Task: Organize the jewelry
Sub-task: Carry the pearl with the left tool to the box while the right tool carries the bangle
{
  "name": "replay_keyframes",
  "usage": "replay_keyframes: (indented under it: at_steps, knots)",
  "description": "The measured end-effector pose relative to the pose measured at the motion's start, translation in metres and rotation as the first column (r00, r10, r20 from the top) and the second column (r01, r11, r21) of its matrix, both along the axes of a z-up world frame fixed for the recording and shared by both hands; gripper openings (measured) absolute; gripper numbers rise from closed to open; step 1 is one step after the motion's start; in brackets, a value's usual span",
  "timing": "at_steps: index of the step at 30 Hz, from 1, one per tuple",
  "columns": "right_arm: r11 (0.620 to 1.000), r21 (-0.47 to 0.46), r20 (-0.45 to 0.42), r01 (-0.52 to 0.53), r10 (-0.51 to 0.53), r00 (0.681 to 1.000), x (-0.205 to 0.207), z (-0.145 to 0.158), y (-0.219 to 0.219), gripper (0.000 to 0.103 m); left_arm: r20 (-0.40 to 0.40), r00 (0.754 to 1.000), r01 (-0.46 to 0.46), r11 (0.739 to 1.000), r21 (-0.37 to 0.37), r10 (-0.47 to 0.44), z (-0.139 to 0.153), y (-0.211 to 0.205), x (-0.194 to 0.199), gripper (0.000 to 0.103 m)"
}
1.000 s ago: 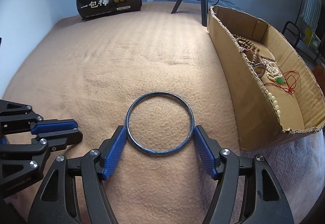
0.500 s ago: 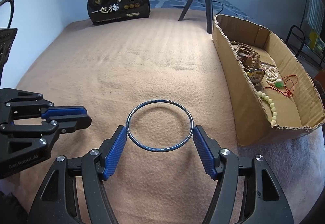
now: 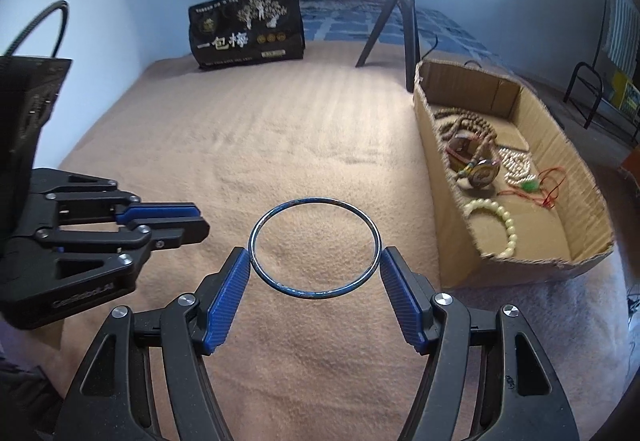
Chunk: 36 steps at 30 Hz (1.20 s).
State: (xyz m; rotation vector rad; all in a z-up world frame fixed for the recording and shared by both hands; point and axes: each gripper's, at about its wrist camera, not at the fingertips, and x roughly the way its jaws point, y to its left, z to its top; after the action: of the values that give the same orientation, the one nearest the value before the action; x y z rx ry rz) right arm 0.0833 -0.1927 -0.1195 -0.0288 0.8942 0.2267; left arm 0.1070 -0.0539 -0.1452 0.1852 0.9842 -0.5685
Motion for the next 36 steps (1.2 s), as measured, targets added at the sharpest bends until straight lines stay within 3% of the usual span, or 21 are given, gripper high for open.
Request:
replay_keyframes:
  at_steps: [18,36]
  knots:
    - [0.995,0.015,0.06,0.101,-0.102,0.993,-0.011,0.045,-0.081,0.067,0.079,0.996,0.039,0.995,-0.093,-0.032,0.056,-0.062,0.009,0.008]
    - [0.982,0.016,0.02,0.189,-0.19,0.982,0.019,0.05,-0.153,0.067,0.086,0.995,0.059,0.987,-0.15,-0.047,0.065,-0.125,0.012,0.008]
